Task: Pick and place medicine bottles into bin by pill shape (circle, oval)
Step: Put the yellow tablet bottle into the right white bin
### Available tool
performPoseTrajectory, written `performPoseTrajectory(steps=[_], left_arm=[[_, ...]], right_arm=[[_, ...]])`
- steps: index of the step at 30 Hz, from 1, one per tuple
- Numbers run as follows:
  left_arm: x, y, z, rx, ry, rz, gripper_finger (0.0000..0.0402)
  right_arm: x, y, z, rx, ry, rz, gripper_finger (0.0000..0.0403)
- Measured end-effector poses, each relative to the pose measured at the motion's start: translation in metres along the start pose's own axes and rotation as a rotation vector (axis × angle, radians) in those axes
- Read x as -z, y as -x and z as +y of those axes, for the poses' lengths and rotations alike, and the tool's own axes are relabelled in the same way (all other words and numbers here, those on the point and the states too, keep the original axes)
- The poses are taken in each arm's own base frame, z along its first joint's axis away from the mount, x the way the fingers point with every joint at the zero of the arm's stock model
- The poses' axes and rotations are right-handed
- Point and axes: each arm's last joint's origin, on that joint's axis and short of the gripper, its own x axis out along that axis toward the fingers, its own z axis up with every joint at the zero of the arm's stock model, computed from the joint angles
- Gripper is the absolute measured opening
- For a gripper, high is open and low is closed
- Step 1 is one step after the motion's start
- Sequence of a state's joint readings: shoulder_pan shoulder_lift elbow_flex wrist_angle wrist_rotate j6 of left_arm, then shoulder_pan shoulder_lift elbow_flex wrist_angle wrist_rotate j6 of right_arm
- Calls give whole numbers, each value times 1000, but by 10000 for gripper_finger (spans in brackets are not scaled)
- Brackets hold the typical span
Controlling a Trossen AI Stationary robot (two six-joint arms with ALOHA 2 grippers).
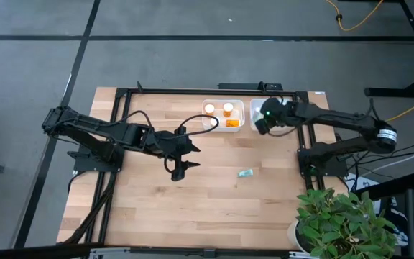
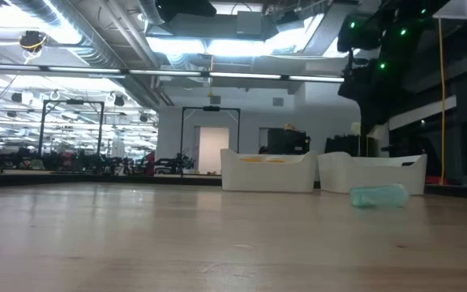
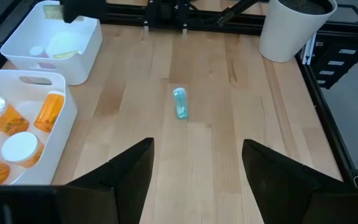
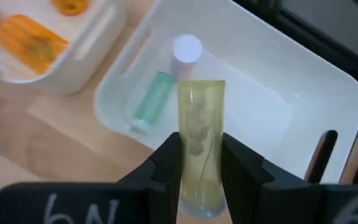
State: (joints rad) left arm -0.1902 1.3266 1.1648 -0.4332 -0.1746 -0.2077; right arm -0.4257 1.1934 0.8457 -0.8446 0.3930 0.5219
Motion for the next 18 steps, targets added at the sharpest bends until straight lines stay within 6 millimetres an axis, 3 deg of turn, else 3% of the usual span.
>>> performPoseTrajectory(steps=[8, 18], left_arm=[[0, 0, 0, 0, 0, 0, 237], [0, 0, 0, 0, -1, 0, 237]], right_arm=[[-18, -35, -17, 34, -73, 78, 91], [-20, -68, -19, 76, -44, 180, 91]])
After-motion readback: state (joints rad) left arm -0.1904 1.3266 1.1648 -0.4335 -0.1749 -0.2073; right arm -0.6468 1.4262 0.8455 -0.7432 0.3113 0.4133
